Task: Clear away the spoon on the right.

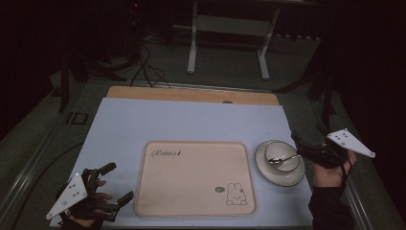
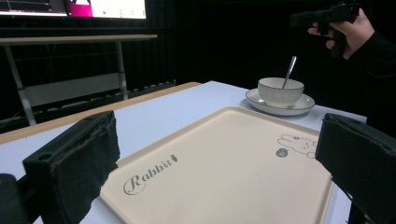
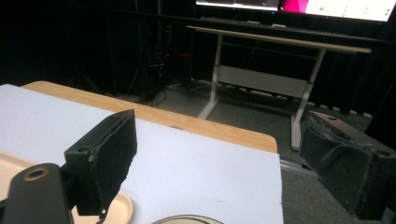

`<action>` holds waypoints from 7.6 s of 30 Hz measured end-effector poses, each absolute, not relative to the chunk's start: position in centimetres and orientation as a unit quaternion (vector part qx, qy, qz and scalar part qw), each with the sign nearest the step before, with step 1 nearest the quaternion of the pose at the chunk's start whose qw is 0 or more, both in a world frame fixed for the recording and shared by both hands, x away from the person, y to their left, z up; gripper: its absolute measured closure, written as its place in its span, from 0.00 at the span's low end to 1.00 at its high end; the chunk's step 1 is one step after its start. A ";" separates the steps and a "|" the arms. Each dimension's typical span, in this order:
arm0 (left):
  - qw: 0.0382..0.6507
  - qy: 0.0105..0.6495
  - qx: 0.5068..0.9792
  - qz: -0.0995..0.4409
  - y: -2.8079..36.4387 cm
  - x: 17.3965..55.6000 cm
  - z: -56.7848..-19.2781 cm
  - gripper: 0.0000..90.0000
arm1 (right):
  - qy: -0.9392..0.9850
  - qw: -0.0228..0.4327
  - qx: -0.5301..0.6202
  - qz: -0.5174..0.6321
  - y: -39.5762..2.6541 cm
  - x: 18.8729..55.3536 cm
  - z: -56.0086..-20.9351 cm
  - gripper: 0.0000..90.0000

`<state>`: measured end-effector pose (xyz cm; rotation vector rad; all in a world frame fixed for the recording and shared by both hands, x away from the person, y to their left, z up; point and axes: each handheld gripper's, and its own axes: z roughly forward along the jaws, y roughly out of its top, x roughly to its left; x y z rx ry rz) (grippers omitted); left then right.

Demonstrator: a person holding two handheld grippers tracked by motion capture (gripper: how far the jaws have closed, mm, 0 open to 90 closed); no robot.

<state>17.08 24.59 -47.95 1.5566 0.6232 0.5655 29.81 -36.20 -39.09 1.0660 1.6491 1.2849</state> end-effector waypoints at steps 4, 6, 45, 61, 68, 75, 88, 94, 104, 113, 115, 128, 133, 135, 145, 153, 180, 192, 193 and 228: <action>0.632 0.272 0.682 0.249 24.6 17.1 -48.0 0.00 | 0.630 0.400 0.447 0.493 -37.3 30.1 -39.4 0.11; 0.632 0.271 0.682 0.248 24.5 17.1 -48.0 0.00 | 0.628 0.387 0.460 0.495 -37.7 30.3 -39.6 0.11; 0.628 0.268 0.688 0.247 24.3 17.1 -48.1 0.00 | 0.584 0.224 0.594 0.506 -44.8 31.4 -47.0 0.48; 0.628 0.268 0.688 0.245 24.2 17.1 -48.1 0.00 | 0.543 0.140 0.594 0.576 -46.5 32.2 -47.8 0.91; 0.628 0.267 0.688 0.246 24.2 17.1 -48.1 0.00 | 0.547 0.130 0.579 0.591 -46.5 32.0 -47.2 0.99; 0.628 0.267 0.688 0.247 24.3 17.1 -48.0 0.00 | 0.565 0.136 0.567 0.584 -45.8 32.0 -46.2 0.99; 0.629 0.268 0.687 0.246 24.3 17.0 -48.1 0.00 | 0.609 0.164 0.538 0.560 -44.6 32.3 -43.7 0.99; 0.630 0.267 0.687 0.246 24.4 17.0 -48.0 0.00 | 0.622 0.166 0.521 0.560 -44.4 32.4 -42.4 0.99; 0.630 0.266 0.687 0.247 24.4 17.0 -48.0 0.00 | 0.650 0.182 0.485 0.556 -44.0 32.4 -40.1 0.99; 0.631 0.267 0.686 0.246 24.4 16.9 -48.0 0.00 | 0.672 0.185 0.457 0.553 -43.7 32.4 -38.2 0.99; 0.630 0.267 0.686 0.246 24.4 16.9 -48.0 0.00 | 0.676 0.185 0.451 0.553 -43.6 32.4 -37.9 0.99; 0.631 0.267 0.687 0.244 24.4 17.0 -48.0 0.00 | 0.696 0.174 0.410 0.563 -42.9 32.4 -36.0 0.99; 0.631 0.266 0.687 0.243 24.4 17.0 -48.0 0.00 | 0.711 0.166 0.391 0.560 -42.1 32.6 -35.5 0.99; 0.631 0.266 0.687 0.243 24.4 17.0 -48.1 0.00 | 0.715 0.165 0.384 0.560 -41.8 32.6 -35.3 0.99; 0.630 0.266 0.688 0.242 24.3 17.0 -48.1 0.00 | 0.734 0.146 0.355 0.560 -40.3 33.1 -34.7 0.99; 0.631 0.266 0.688 0.242 24.4 17.0 -48.1 0.00 | 0.753 0.126 0.325 0.558 -38.7 33.5 -34.5 0.99; 0.632 0.264 0.688 0.240 24.4 16.9 -48.1 0.00 | 0.796 0.034 0.217 0.564 -31.8 35.1 -35.4 0.99; 0.631 0.263 0.689 0.240 24.3 16.9 -48.1 0.00 | 0.821 -0.011 0.177 0.543 -29.0 35.5 -36.3 0.99; 0.631 0.263 0.689 0.241 24.3 16.9 -48.1 0.00 | 0.822 -0.015 0.173 0.543 -28.8 35.6 -36.5 0.99; 0.632 0.263 0.689 0.237 24.3 16.9 -48.1 0.00 | 0.859 -0.138 0.108 0.480 -21.4 35.8 -43.9 0.99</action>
